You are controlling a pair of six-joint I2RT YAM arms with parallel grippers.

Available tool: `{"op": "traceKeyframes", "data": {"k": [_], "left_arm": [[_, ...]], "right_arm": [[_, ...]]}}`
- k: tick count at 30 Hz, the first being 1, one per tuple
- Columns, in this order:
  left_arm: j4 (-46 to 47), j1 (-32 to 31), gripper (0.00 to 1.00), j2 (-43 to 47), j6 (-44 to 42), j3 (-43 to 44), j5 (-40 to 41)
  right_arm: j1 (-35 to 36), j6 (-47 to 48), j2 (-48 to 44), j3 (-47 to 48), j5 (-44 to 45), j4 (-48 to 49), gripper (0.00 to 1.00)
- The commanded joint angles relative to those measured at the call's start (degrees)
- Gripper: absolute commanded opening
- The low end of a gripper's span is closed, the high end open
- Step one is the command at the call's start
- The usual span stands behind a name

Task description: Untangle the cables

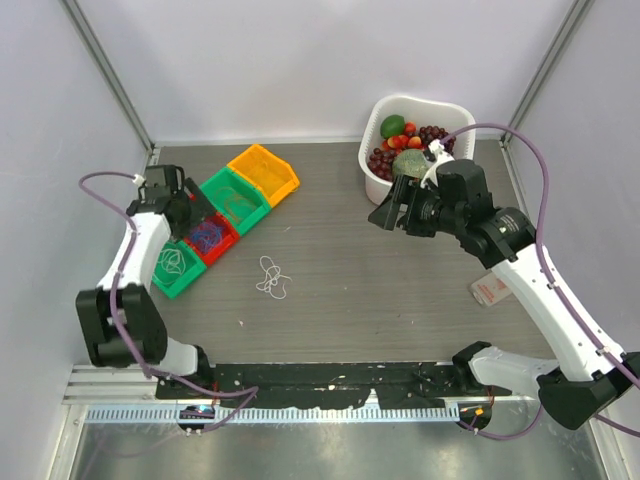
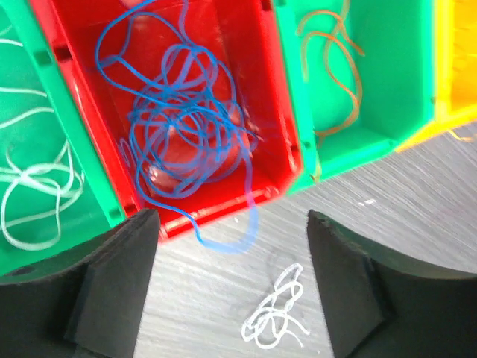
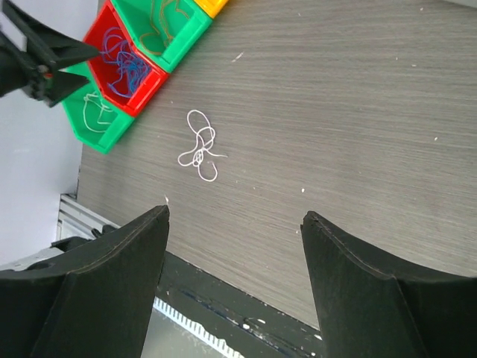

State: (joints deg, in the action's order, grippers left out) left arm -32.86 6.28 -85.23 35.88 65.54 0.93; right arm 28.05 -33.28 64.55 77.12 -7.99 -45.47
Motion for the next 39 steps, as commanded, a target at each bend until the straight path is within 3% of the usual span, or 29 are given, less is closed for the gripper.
{"op": "traceKeyframes", "data": {"k": [1, 2, 5, 8, 16, 19, 27, 31, 39], "left_arm": [[-6.2, -5.7, 0.89, 10.2, -0.2, -1.4, 3.9], [-6.6, -8.9, 0.87, 11.6, 0.1, -2.5, 4.1], [-4.9, -16.2, 0.68, 15.2, 0.8, -7.4, 2.2], [1.3, -20.4, 0.64, 15.1, 1.6, -12.4, -4.9], [1.7, -20.3, 0.64, 0.9, -3.5, -10.2, -10.0], [3.9, -20.4, 0.62, -5.0, -4.9, -8.4, -15.5], [3.1, -20.1, 0.43, -14.1, -7.7, -3.0, -20.4], [1.7, -19.8, 0.44, -14.5, -9.3, -2.2, -20.9], [-1.6, -19.8, 0.55, -8.9, -11.8, -2.8, -18.9]], "right_arm": [[-0.2, 4.2, -0.2, -4.2, -5.3, 3.0, 0.76], [-0.2, 5.2, 1.0, -5.3, -7.5, 5.2, 0.76], [1.6, 6.0, 4.7, -9.6, -17.3, 9.6, 0.74], [8.1, 8.5, 11.1, -11.0, -18.2, 15.4, 0.70], [15.7, 8.6, 29.3, -11.7, -21.3, 35.6, 0.56], [16.2, 9.3, 36.1, -11.5, -22.8, 40.8, 0.52], [16.2, 11.3, 45.7, -10.1, -25.9, 49.2, 0.50], [16.2, 12.0, 48.8, -8.5, -24.9, 50.6, 0.49], [16.4, 11.9, 52.4, -5.9, -24.2, 51.6, 0.37]]}}
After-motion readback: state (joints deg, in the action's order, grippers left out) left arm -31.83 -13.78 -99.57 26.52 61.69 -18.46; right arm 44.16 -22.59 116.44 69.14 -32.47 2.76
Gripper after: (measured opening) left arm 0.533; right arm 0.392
